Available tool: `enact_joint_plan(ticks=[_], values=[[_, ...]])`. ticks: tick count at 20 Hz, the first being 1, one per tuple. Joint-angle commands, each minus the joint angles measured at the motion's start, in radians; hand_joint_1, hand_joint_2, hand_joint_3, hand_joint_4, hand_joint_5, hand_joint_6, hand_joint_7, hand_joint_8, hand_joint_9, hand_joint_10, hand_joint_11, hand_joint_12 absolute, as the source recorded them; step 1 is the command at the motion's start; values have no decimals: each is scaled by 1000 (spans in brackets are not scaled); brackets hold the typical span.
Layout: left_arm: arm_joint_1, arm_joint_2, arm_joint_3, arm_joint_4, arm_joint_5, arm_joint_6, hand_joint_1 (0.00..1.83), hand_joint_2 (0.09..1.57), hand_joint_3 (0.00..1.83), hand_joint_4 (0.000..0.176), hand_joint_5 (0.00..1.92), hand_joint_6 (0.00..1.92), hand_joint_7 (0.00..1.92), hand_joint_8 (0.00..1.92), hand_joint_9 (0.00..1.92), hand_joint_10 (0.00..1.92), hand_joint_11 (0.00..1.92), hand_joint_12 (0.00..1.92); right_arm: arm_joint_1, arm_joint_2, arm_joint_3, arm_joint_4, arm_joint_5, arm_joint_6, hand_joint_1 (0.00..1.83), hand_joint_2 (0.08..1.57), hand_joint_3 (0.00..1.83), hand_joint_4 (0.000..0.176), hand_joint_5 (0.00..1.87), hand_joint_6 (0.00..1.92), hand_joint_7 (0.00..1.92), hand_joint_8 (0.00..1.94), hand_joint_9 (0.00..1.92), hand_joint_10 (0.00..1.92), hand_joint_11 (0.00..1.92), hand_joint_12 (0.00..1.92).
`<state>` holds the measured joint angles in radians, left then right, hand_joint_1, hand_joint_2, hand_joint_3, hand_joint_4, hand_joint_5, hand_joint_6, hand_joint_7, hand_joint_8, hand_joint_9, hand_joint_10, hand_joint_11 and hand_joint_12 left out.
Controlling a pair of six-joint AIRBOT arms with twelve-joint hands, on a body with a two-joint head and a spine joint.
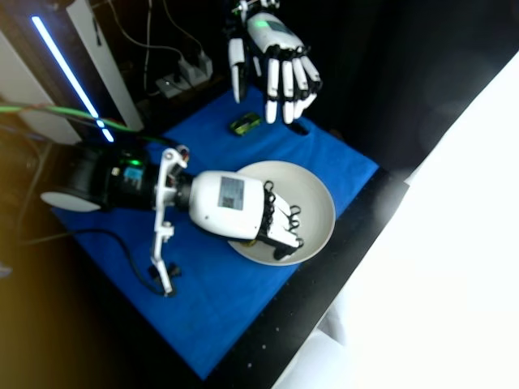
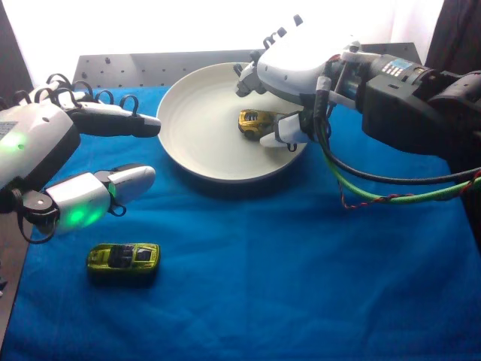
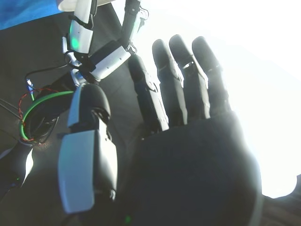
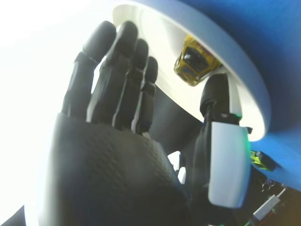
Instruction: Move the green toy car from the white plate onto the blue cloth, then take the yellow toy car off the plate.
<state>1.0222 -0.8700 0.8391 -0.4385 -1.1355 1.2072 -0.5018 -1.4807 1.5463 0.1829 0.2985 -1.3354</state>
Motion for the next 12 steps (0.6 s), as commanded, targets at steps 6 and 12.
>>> enact_joint_plan(ticks=[6,12], values=[[-6,-5,-2,25,-135,-12,564,1215,0,113,755,5,650,18,372,687,56,1442,10,-10,11,-5,94,-2,886,1053,0,0,672,1,803,1,788,199,372,1373],[-5,-5,-2,27,-138,-16,603,1227,0,109,562,507,664,20,420,607,106,1374,8,-17,21,-2,85,-2,883,1072,1,0,691,4,820,3,814,179,356,1474]])
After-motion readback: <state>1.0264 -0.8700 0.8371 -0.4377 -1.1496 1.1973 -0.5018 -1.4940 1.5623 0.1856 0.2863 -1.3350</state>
